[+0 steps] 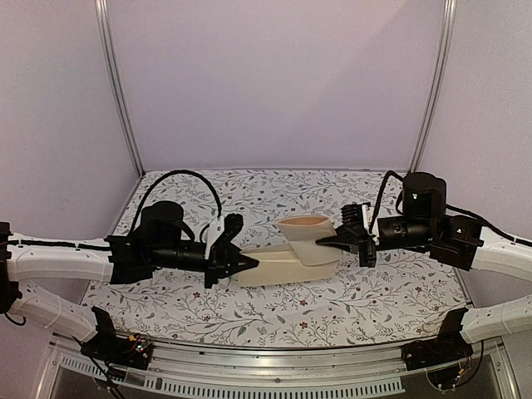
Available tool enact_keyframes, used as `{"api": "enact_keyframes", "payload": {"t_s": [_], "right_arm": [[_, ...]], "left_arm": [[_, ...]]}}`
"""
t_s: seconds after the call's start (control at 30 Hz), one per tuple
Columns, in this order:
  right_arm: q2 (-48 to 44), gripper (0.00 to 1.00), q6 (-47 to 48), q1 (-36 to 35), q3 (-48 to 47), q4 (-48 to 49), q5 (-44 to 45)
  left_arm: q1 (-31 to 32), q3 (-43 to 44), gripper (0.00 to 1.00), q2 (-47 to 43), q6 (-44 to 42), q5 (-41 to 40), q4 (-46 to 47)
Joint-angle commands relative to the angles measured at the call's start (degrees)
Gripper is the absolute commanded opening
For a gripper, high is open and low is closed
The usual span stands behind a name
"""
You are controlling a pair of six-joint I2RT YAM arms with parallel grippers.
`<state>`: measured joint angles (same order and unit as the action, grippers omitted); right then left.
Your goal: Place the letter into the envelope and seal it
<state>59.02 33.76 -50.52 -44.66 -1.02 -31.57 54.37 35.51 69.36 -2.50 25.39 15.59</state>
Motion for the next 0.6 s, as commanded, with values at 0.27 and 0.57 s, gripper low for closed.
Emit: {"api": "enact_keyframes", "payload": {"t_s": [0.27, 0.57], "right_arm": [[0.73, 0.0, 1.3, -1.15, -3.96, -4.7, 3.63], [1.63, 0.0, 2.88, -1.16, -5.26, -5.69, 5.54]], "left_arm": [[-0.01, 0.35, 0.0, 1.09, -1.72, 2.16, -0.82], [-0.25, -0.3, 0.0, 1.02, -0.22, -1.35, 1.13]]}}
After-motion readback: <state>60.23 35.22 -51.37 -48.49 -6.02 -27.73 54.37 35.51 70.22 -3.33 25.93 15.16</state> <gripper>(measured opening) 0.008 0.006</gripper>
